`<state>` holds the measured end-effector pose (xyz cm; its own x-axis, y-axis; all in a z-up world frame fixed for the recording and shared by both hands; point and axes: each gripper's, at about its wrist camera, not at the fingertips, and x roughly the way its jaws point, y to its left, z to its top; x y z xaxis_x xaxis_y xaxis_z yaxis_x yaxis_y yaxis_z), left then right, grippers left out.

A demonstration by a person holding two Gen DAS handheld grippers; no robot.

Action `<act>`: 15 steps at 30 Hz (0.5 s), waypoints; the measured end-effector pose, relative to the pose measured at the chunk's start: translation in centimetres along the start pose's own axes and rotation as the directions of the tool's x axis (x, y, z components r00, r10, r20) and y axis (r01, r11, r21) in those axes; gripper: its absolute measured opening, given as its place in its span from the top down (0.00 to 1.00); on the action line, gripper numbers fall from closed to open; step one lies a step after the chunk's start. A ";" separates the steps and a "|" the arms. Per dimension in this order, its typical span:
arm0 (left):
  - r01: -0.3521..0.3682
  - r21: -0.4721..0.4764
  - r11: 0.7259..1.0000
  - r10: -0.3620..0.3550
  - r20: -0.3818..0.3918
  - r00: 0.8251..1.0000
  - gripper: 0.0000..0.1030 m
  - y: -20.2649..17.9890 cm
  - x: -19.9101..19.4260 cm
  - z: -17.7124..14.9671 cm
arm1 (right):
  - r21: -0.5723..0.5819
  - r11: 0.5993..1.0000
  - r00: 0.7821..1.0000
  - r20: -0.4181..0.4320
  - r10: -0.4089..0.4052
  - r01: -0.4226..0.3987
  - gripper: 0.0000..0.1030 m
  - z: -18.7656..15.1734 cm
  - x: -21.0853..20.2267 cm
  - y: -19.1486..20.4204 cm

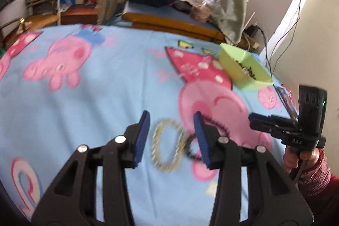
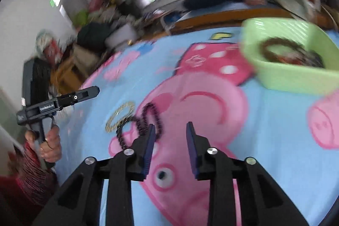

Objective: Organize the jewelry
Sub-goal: 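Grasp the dark purple bead strand with the right tool and lift it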

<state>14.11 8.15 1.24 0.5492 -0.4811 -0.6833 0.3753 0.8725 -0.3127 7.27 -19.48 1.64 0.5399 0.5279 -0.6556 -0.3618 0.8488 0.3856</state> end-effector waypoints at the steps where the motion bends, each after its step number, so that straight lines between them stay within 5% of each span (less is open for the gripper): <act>1: 0.003 -0.008 1.000 -0.003 -0.002 1.000 0.60 0.3 0.0 -0.5 | -0.039 0.999 1.000 -0.019 -0.015 0.014 1.00 0.3 0.8 1.0; 7: 0.045 -0.002 0.999 -0.045 -0.020 0.999 0.60 -0.3 0.7 -1.1 | -0.219 0.964 0.977 -0.115 -0.181 0.153 1.00 1.1 5.4 3.1; 15: 0.079 0.147 0.986 -0.068 -0.078 0.995 0.60 -6.6 4.6 0.3 | -0.195 0.940 0.952 -0.071 -0.299 0.281 1.00 -1.2 1.4 0.0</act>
<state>14.37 0.19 0.32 0.4624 -0.5314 -0.7098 0.5233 0.8098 -0.2654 7.15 -18.78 -0.05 0.5679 0.2465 -0.7853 -0.3364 0.9403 0.0519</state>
